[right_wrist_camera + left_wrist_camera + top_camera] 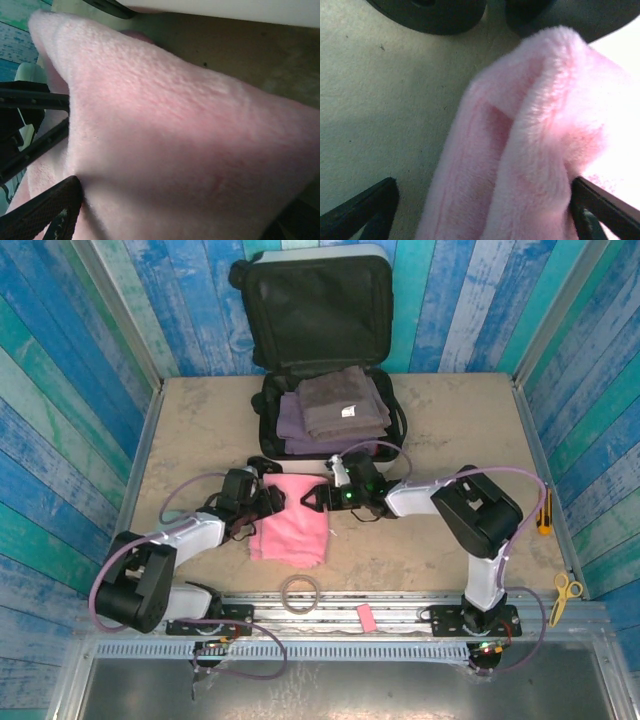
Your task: Pack the luggage
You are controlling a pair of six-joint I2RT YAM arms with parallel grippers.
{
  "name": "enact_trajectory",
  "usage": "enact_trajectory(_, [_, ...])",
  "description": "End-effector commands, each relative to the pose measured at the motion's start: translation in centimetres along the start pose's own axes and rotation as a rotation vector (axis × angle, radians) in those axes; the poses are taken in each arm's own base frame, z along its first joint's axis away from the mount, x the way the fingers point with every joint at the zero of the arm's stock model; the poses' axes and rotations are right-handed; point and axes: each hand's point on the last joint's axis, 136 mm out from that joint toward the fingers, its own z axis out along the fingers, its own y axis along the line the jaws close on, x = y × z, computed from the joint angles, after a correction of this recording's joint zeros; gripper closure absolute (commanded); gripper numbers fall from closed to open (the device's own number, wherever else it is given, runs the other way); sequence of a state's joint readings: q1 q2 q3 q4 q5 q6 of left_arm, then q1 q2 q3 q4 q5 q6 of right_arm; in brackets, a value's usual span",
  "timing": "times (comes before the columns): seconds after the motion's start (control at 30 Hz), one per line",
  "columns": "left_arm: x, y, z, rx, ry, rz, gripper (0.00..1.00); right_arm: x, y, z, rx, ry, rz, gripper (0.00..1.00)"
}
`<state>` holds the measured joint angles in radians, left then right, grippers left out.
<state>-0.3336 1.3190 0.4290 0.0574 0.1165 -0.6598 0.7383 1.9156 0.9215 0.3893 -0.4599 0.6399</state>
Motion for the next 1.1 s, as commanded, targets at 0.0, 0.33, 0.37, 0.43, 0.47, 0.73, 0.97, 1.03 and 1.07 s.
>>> enact_trajectory(0.0, [5.1,2.9,0.7,-0.068,0.164,-0.054,0.18,1.2,-0.8,1.8,0.007,0.043,0.005,0.17])
enact_trajectory(0.33, [5.5,0.4,0.9,0.084,0.175,-0.027,0.60,-0.2,3.1,3.0,-0.052,0.052,-0.184,0.57])
enact_trajectory(0.37, [5.1,-0.3,0.5,0.114,0.157,-0.018,0.65,-0.4,3.8,2.8,-0.056,0.053,-0.215,0.64])
enact_trajectory(0.43, [4.0,-1.8,-0.6,0.163,0.110,0.001,0.74,-0.9,5.1,2.2,-0.054,0.047,-0.272,0.78])
enact_trajectory(0.47, [3.1,-2.9,-1.5,0.191,0.069,0.017,0.78,-1.4,5.8,1.7,-0.044,0.035,-0.305,0.85])
enact_trajectory(0.73, [-6.0,-11.4,-11.3,0.325,-0.254,0.152,0.91,-7.5,10.8,-4.0,0.095,-0.077,-0.490,1.00])
enact_trajectory(0.97, [-13.5,-16.1,-12.3,0.249,-0.350,0.252,0.91,-15.3,15.2,-8.0,0.169,-0.255,-0.607,1.00])
enact_trajectory(1.03, [-15.4,-17.9,-11.7,0.253,-0.362,0.296,0.91,-17.4,15.4,-8.5,0.179,-0.277,-0.608,1.00])
enact_trajectory(1.07, [-16.2,-18.6,-11.2,0.249,-0.365,0.314,0.91,-18.2,15.5,-8.6,0.172,-0.287,-0.610,1.00])
